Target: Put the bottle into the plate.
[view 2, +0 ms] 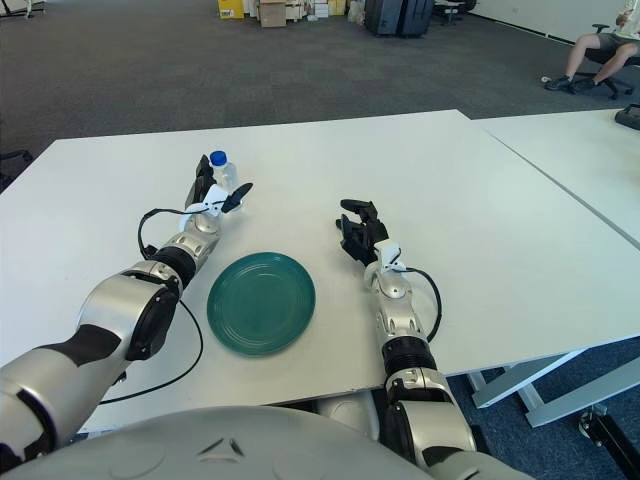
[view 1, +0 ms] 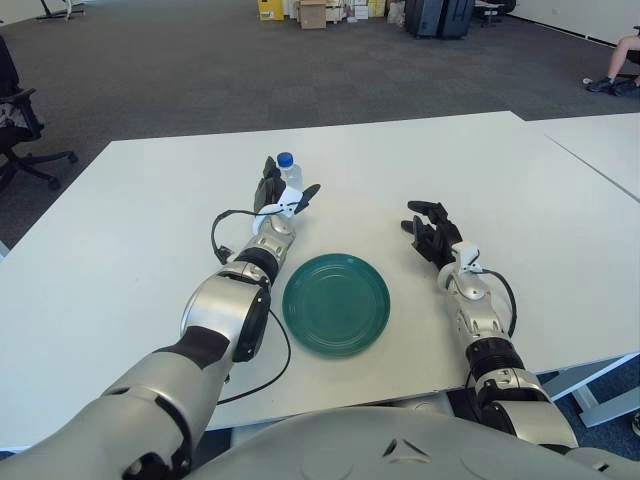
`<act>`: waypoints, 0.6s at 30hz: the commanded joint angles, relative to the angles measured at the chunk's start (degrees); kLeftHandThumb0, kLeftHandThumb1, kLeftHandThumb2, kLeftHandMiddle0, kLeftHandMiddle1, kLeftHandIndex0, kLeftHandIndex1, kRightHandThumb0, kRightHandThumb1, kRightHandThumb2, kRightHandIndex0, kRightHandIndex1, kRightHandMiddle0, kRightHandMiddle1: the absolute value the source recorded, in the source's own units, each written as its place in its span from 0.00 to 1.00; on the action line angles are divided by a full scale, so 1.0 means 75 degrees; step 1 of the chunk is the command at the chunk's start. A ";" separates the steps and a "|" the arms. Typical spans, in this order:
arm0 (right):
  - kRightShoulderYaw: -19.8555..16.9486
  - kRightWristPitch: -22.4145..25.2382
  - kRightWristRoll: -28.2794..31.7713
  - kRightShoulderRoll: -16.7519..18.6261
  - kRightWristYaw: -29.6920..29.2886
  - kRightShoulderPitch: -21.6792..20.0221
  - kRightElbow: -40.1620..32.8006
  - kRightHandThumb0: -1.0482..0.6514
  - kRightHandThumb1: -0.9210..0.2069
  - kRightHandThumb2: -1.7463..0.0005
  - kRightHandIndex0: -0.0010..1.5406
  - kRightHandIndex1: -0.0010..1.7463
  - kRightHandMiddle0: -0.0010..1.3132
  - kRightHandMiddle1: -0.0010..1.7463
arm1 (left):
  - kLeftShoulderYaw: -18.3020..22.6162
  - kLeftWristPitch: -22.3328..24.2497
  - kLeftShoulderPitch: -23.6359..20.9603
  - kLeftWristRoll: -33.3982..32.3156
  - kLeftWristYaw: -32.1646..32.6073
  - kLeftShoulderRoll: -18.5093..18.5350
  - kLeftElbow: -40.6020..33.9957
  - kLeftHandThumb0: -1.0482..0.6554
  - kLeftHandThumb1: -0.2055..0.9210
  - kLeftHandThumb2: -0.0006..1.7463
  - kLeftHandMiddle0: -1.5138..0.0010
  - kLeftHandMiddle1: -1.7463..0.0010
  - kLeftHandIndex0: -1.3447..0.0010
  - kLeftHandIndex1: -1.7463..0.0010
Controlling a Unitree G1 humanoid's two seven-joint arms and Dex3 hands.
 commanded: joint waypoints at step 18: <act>-0.0107 -0.0083 0.0111 0.0009 -0.0028 -0.0013 -0.0051 0.22 0.00 0.57 0.23 0.37 0.00 0.60 | 0.0208 0.0165 0.0048 0.0029 0.1277 -0.0301 0.0179 0.35 0.95 0.02 0.59 0.00 0.80 0.00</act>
